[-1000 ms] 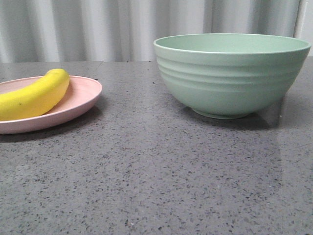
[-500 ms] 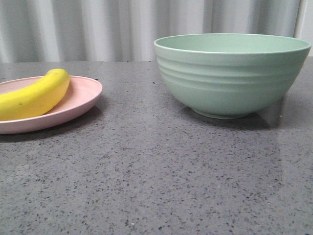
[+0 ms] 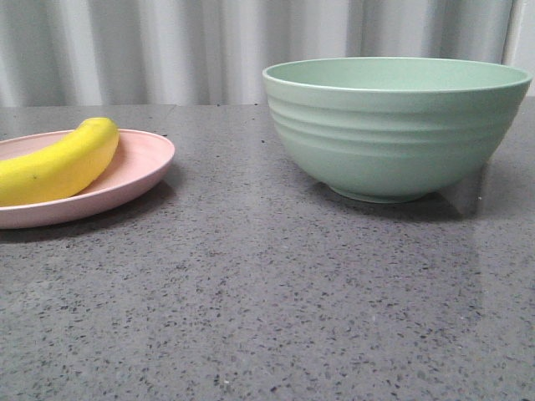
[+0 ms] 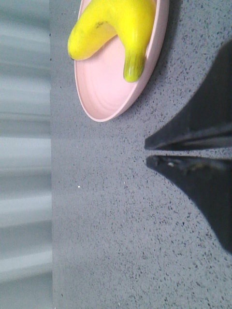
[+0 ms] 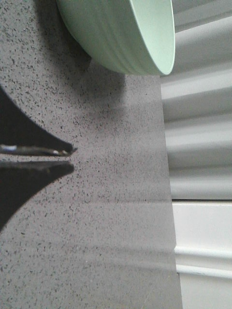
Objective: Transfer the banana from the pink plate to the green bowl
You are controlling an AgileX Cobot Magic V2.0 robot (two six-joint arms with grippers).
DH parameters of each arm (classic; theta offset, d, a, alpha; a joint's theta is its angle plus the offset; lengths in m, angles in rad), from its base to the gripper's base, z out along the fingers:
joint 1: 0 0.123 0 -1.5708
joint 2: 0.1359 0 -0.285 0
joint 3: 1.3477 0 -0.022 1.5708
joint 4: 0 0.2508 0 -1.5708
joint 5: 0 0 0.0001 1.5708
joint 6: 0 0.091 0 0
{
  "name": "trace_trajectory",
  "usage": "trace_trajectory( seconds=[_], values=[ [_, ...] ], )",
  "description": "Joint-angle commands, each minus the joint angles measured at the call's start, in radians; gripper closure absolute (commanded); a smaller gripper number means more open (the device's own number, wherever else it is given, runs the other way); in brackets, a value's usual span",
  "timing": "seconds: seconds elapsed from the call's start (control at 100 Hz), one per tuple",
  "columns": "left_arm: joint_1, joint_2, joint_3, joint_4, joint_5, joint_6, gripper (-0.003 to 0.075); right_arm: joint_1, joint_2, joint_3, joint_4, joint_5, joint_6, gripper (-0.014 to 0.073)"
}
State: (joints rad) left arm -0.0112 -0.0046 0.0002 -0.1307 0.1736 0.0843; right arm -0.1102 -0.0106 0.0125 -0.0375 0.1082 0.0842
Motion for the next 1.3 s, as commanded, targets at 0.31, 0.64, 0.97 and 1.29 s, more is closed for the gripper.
trace_trajectory(
  seconds=[0.31,0.64,0.97,1.29],
  values=[
    [-0.017,-0.029,-0.03,-0.094,-0.081,-0.008,0.0739,0.032,-0.002,-0.037,0.015,0.013,-0.011,0.0666],
    [-0.025,0.126,-0.276,-0.042,0.092,0.002,0.0739,0.109,0.192,-0.264,0.032,0.186,-0.011,0.0658],
    [-0.025,0.25,-0.355,-0.042,0.037,0.002,0.0711,0.109,0.378,-0.418,0.078,0.201,-0.011,0.0644],
    [-0.025,0.292,-0.355,-0.051,-0.061,0.002,0.0362,0.109,0.388,-0.416,0.078,0.281,-0.011,0.0645]
  ],
)
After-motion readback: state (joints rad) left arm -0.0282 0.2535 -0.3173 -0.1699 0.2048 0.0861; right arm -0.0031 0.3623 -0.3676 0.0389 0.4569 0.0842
